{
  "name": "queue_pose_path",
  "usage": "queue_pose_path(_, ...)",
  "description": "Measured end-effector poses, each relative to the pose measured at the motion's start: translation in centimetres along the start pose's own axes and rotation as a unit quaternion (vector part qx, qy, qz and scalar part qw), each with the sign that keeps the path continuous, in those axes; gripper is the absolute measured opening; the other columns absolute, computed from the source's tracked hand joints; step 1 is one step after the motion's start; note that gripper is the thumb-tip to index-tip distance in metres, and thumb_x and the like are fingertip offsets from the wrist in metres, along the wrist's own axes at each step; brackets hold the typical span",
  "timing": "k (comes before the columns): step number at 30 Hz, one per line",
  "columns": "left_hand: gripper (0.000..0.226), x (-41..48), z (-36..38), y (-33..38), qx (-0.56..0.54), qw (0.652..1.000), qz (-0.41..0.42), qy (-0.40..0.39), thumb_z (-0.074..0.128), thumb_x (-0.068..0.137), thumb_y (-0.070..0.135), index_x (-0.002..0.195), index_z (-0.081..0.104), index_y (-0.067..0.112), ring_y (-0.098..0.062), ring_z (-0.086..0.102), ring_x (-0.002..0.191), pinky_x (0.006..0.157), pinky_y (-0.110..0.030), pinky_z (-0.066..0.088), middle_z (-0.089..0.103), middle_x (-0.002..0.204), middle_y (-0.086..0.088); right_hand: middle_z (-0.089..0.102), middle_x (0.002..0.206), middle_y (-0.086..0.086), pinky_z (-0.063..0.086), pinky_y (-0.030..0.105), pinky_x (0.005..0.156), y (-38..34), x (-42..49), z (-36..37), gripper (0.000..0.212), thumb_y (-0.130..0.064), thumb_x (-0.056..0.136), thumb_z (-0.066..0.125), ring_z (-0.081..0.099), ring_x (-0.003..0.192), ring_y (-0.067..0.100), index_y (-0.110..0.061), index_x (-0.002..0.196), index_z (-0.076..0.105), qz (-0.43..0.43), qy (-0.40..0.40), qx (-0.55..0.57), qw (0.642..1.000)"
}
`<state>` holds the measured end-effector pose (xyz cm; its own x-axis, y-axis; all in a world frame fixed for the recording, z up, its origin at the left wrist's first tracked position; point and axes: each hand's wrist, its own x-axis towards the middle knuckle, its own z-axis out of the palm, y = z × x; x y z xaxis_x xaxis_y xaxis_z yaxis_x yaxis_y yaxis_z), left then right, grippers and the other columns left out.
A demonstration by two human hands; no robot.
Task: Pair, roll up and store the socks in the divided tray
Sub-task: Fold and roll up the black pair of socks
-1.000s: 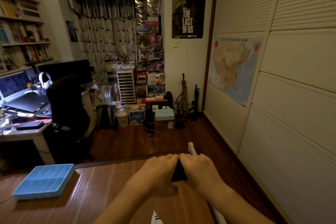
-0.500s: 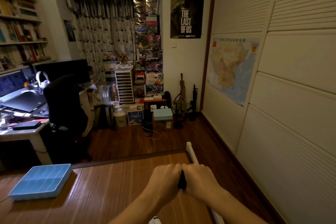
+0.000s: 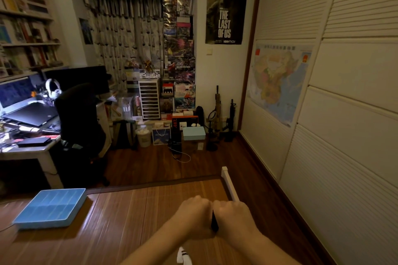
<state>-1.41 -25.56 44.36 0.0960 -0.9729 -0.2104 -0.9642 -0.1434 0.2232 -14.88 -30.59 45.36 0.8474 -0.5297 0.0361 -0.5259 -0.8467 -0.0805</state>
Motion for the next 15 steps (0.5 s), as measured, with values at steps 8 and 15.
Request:
queue_pose_path(8,0.092,-0.6,3.7,-1.2,0.152,0.946,0.159,0.238,0.084,0.078,0.034,0.15,0.029,0.017,-0.026,0.049,0.14,0.118,-0.045,0.034,0.052,0.15,-0.007,0.07,0.11,0.003,0.059,0.033,0.09,1.2,0.8,-2.4,0.038,-0.021,0.081,0.077,0.069,0.099,0.017,-0.015,0.117,0.062,0.113,-0.18,0.216,0.953)
queue_pose_path(15,0.032,-1.3,1.8,-1.1,0.065,0.99,0.097,0.074,0.065,0.096,0.027,0.123,0.05,0.017,-0.014,0.051,0.087,0.083,-0.03,0.044,0.063,0.115,-0.005,0.065,0.083,-0.005,0.054,0.025,0.072,-1.1,0.8,-0.9,0.017,-0.022,0.082,0.076,0.066,0.081,0.015,-0.021,0.092,0.063,0.103,-0.211,0.135,0.963)
